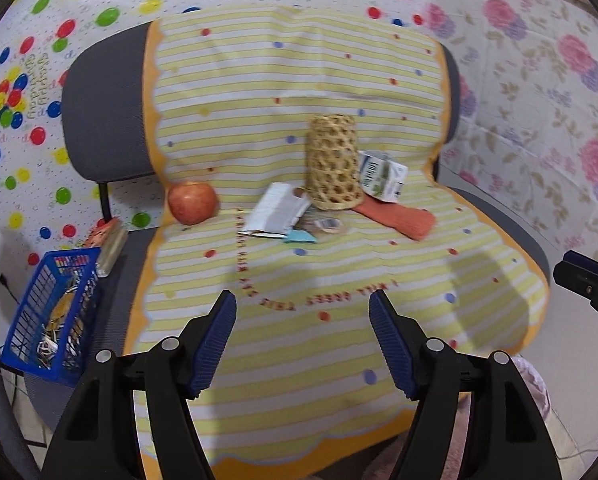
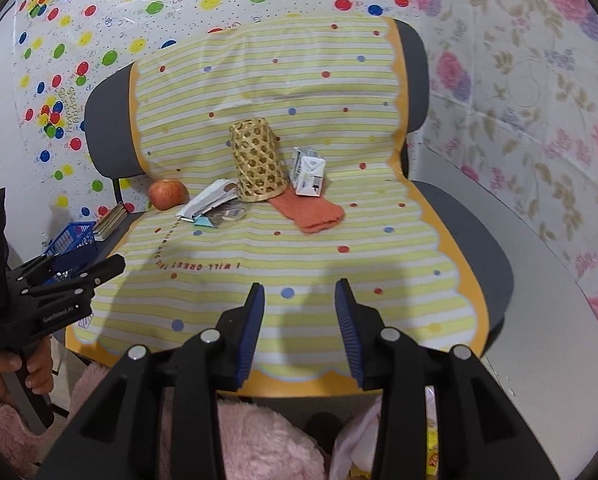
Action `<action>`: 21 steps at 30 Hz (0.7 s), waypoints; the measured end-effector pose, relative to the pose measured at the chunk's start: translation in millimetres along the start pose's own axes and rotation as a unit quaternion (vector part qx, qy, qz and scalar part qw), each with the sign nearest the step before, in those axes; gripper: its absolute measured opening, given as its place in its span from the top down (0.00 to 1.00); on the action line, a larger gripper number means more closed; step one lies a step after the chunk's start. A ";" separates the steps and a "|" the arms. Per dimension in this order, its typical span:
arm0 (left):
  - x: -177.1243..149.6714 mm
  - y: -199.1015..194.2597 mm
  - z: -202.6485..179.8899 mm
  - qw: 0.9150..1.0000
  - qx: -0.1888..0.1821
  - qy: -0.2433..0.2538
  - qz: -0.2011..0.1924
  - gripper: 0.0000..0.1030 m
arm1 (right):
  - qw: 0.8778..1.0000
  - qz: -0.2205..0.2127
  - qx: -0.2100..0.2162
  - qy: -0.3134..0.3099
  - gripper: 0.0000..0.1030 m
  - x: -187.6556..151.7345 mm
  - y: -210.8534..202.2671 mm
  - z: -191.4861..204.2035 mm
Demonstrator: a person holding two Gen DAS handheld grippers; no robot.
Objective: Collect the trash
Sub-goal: 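Move both tools back over the chair toward the remaining items, then grasp the white milk carton with the right gripper and lift it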
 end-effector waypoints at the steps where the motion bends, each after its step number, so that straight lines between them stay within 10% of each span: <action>1: 1.9 3.0 4.7 1.000 0.004 -0.003 0.000 0.32 | 1.000 0.000 0.003 -0.001 0.63 2.7 5.6 1.6; 21: 54.4 113.2 26.4 1.000 0.031 0.002 0.000 0.19 | 1.000 -0.004 0.009 -0.021 0.50 57.3 157.1 -1.8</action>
Point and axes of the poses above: each gripper's, at about its wrist camera, not at the fingertips, and y roughly the way its jaws point, z to its left, x to its top, the point moved 5 cm from there along y, roughly the way its jaws point, and after that the axes turned 11 degrees about -z, right-handed, at the moved point
